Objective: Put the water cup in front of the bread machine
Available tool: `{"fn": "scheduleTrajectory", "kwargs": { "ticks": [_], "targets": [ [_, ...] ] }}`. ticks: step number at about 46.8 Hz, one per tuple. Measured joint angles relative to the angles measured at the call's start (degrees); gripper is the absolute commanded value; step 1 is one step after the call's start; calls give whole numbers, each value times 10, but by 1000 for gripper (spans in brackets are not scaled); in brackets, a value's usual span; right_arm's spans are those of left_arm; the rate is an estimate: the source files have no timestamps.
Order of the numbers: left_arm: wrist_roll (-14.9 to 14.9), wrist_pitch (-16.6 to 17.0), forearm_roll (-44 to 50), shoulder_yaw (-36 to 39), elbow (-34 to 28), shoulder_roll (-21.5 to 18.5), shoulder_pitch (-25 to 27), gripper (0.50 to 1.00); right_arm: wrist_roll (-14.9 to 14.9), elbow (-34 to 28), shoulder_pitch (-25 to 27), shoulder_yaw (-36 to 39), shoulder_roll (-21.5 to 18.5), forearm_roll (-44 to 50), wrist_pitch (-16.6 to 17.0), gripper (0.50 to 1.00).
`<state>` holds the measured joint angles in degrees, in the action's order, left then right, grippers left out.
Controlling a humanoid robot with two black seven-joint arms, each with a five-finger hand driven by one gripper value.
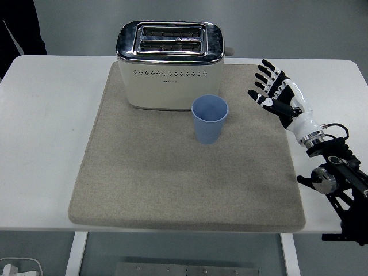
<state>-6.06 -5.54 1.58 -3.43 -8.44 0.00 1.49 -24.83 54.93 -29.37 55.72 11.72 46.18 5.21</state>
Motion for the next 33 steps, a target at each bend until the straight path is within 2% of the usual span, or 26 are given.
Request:
{"fn": "scheduleTrajectory", "kwargs": {
  "ticks": [18, 33],
  "targets": [
    [0, 0, 0, 0, 0, 0, 0, 1000, 4, -1, -1, 3, 70, -44, 19, 924],
    [0, 0, 0, 0, 0, 0, 0, 1000, 4, -11, 0, 3, 98, -53, 21, 924]
  ]
}}
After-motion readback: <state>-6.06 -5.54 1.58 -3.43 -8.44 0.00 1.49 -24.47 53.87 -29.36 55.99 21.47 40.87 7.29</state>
